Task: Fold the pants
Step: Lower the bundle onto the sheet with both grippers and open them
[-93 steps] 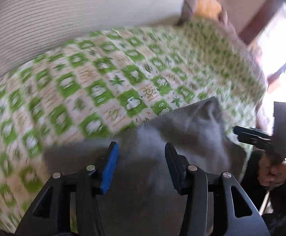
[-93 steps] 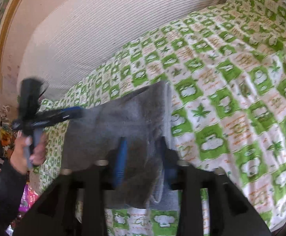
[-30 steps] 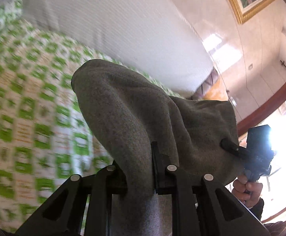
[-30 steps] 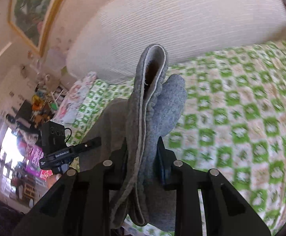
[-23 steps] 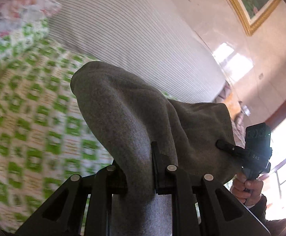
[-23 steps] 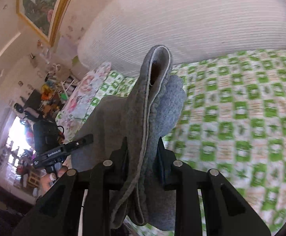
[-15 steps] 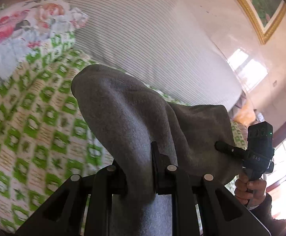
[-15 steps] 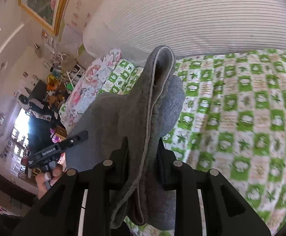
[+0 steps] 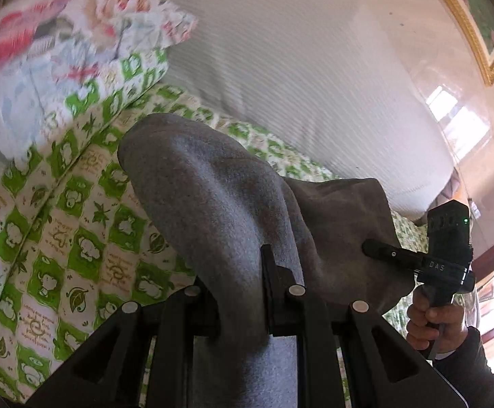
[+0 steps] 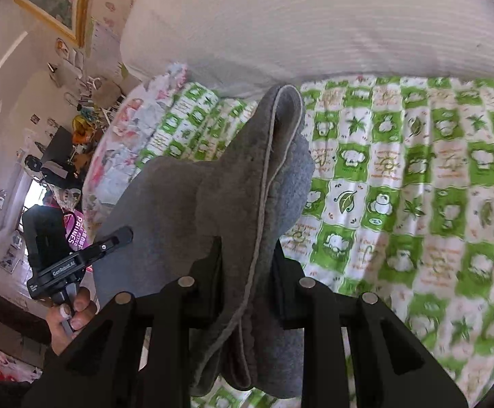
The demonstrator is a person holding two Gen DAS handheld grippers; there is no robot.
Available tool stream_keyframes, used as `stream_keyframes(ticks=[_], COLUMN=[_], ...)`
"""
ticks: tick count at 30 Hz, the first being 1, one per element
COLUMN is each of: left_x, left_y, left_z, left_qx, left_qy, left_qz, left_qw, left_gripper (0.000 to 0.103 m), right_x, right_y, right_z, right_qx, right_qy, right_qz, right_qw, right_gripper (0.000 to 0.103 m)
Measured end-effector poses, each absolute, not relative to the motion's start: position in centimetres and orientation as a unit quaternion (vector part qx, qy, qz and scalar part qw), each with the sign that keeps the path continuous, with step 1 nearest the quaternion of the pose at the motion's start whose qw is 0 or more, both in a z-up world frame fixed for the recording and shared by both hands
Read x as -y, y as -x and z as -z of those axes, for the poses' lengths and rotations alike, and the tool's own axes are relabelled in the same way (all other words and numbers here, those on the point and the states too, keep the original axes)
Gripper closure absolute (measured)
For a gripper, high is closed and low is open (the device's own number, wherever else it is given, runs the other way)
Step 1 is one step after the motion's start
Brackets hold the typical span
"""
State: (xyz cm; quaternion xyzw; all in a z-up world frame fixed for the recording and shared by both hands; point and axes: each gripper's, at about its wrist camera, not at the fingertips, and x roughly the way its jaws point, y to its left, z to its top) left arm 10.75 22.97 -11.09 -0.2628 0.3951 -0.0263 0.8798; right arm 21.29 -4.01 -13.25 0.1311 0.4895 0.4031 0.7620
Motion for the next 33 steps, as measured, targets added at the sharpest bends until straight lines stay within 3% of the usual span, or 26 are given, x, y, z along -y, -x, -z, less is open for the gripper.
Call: stream_keyframes(ticks=[10,14,15,18,33], left_x=[-24.3,-23.9,-23.7,-23.5,-22.0], left_y=[-10.2,-10.3,-10.2,-9.7,-3.6], left_z=[15.8,16.6,16.5,15.8,12.8], left_qx=[-0.414,-0.430,-0.432,-0.435,-0.412], left_qy=[0.297,0.280,0.273,0.236,0.210], left_qz=[0.006,-0.016,-0.024,-0.064,-0.096], left_qw=[0.860,0.858,0.859,0.866,0.881], left_gripper=[0.086,0.078,0.071,0.044,0.030], right_x=[3.0,3.8,4.1,4.9,4.0], right_y=[-24.3,-25.1,-25.2,-25.1,-19.3], right_z=[18.5,20.1,20.2,19.8,13.0], right_qx=[-0.531,-0.550,-0.552,-0.552,-0.468], right_qy=[-0.117,-0.140,-0.147,-0.163,-0.070], right_qz=[-0.377,-0.357,-0.352,-0.355,-0.420], right_qw=[0.750,0.742,0.741,0.737,0.775], right_gripper=[0.073,0.044,0.042,0.042,0.042])
